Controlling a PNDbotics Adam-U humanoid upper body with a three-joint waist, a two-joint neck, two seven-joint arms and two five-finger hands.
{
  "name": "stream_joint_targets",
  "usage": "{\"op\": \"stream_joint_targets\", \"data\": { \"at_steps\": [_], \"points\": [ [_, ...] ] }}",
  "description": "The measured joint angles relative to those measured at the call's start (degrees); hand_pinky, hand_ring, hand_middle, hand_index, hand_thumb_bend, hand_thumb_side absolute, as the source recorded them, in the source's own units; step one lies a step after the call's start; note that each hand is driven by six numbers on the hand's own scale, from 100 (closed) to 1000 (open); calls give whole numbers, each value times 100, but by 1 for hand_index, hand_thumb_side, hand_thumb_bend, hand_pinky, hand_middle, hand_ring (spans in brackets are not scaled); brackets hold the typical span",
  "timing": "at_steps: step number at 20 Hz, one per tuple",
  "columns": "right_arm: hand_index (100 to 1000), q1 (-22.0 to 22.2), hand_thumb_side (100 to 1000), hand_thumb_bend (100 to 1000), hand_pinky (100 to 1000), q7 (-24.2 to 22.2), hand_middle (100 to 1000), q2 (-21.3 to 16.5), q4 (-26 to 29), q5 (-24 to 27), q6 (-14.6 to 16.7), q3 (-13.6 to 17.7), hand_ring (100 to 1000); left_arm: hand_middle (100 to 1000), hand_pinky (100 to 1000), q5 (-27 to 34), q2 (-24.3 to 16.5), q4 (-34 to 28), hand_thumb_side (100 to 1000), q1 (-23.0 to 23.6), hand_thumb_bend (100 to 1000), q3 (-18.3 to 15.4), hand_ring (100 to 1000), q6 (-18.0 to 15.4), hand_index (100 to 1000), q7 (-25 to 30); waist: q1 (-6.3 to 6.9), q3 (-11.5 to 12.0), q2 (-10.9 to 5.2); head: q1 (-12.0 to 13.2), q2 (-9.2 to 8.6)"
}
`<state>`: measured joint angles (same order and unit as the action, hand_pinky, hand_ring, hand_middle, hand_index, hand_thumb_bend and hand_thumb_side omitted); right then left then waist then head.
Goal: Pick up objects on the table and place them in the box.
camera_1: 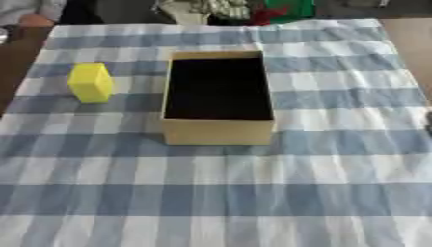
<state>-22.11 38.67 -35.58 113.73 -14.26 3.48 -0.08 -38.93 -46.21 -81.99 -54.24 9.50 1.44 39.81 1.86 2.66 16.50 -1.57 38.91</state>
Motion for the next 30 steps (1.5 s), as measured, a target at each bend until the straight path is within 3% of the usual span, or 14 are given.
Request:
{"op": "stream_joint_targets", "data": {
  "at_steps": [5,11,17,30],
  "points": [
    [827,-1,679,100,834,-27,776,-1,0,11,-17,-30,800,843,884,75,153,453,566,-266,689,169,872,-150,905,750,-2,-19,2,-6,0],
    [827,-2,679,100,835,-58,774,-1,0,29,-47,-48,798,836,881,108,364,671,538,-462,677,265,869,-265,905,1165,7,-20,12,-6,-9],
    [827,-5,679,100,835,-73,770,0,0,36,-60,-67,795,882,907,252,719,1126,484,-660,701,508,898,-274,918,1198,14,-71,23,18,-23],
    [824,-39,674,100,836,-106,763,10,0,84,-68,-101,788,861,920,-146,1295,1975,396,-789,741,685,908,-414,922,1221,31,-201,122,148,-82]
  ]
}}
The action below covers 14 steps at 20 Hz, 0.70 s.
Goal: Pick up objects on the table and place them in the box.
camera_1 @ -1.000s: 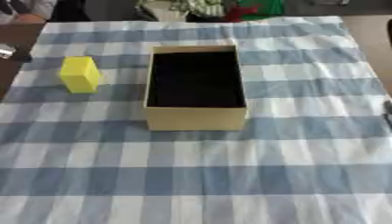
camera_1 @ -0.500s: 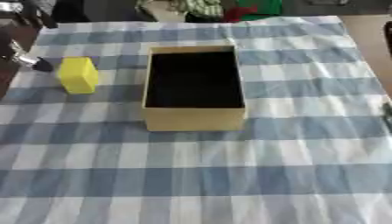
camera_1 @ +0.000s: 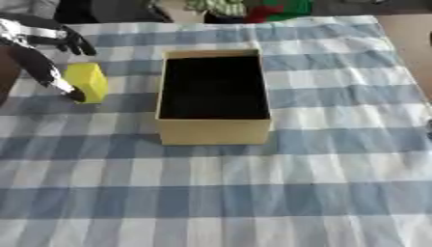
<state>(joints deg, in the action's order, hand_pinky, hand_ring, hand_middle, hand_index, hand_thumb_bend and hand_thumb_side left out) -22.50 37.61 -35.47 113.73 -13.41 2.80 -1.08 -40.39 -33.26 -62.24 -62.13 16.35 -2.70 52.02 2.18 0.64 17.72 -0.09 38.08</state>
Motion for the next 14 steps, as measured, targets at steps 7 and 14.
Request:
{"op": "stream_joint_targets", "data": {
  "at_steps": [7,14],
  "points": [
    [817,-16,677,100,835,-12,756,43,0,19,12,-2,780,878,929,-816,101,196,399,-89,767,-136,924,-3,921,4,6,-28,46,30,-42],
    [815,-16,678,100,836,-32,753,50,0,47,22,-26,777,842,903,-1161,112,206,375,-94,709,-261,893,49,903,-19,2,-34,99,31,-76]
  ]
}}
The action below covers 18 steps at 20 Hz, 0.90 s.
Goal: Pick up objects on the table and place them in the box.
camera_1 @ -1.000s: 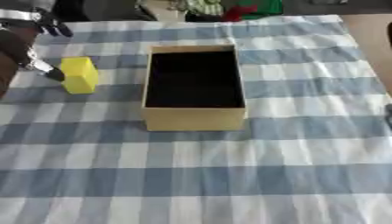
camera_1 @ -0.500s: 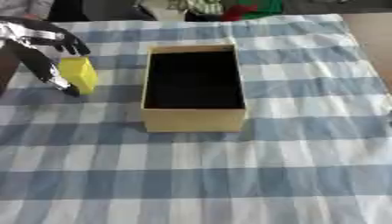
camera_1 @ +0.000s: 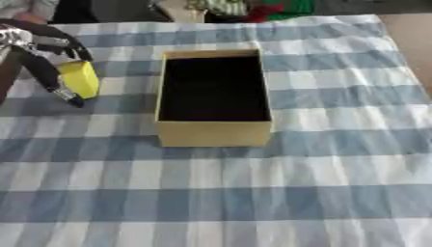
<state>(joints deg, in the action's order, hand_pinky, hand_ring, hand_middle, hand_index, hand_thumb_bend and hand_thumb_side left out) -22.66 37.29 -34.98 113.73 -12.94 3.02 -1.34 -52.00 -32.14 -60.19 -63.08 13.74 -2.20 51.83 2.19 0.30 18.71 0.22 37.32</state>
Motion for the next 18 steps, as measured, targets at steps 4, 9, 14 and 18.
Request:
{"op": "stream_joint_targets", "data": {
  "at_steps": [4,9,14,18],
  "points": [
    [815,5,679,100,836,-15,752,1,0,1,-15,-9,776,826,896,183,45,-67,381,0,691,-60,872,72,896,-74,-18,-2,13,0,-15],
    [814,11,679,100,837,-41,751,18,0,2,-37,-11,775,836,901,358,46,-185,394,-1,668,-66,875,177,900,-207,-21,0,32,8,-18],
    [815,50,680,100,837,-89,751,39,0,2,-52,-16,775,852,918,511,46,-300,400,-29,674,-137,891,307,906,-332,-22,16,31,8,-18],
    [814,51,681,100,837,-100,750,39,0,4,-50,-24,774,856,919,507,43,-329,381,-50,685,-171,893,382,905,-359,-23,41,29,-3,-16]
  ]
}}
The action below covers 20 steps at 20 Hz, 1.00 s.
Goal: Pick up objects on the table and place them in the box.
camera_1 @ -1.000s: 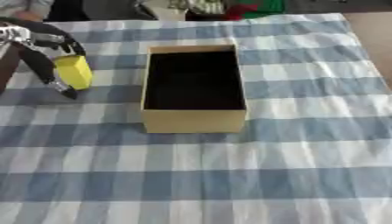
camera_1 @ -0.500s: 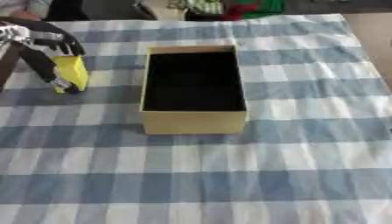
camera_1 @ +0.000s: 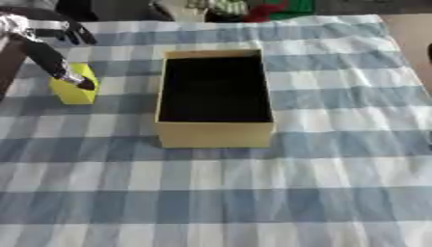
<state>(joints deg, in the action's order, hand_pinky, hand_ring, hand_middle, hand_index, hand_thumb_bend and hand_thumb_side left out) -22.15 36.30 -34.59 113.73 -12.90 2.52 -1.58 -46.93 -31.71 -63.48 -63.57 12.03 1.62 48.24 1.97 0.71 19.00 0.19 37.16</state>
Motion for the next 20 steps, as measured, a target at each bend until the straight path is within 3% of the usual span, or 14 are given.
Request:
{"op": "stream_joint_targets", "data": {
  "at_steps": [9,14,20],
  "points": [
    [813,0,683,100,838,-23,748,1,0,42,21,-21,773,870,928,-96,-58,194,255,-2,752,-120,909,-121,896,293,2,2,-1,-6,-3],
    [812,-1,681,100,838,-14,746,5,0,48,25,-21,771,871,923,3,-58,405,262,-2,747,-160,905,-264,892,365,2,-19,16,-2,-9],
    [805,-3,682,100,839,4,745,19,0,53,39,-21,771,848,909,-129,-50,566,288,-2,677,-246,894,-212,882,189,-12,-84,99,45,-108]
  ]
}}
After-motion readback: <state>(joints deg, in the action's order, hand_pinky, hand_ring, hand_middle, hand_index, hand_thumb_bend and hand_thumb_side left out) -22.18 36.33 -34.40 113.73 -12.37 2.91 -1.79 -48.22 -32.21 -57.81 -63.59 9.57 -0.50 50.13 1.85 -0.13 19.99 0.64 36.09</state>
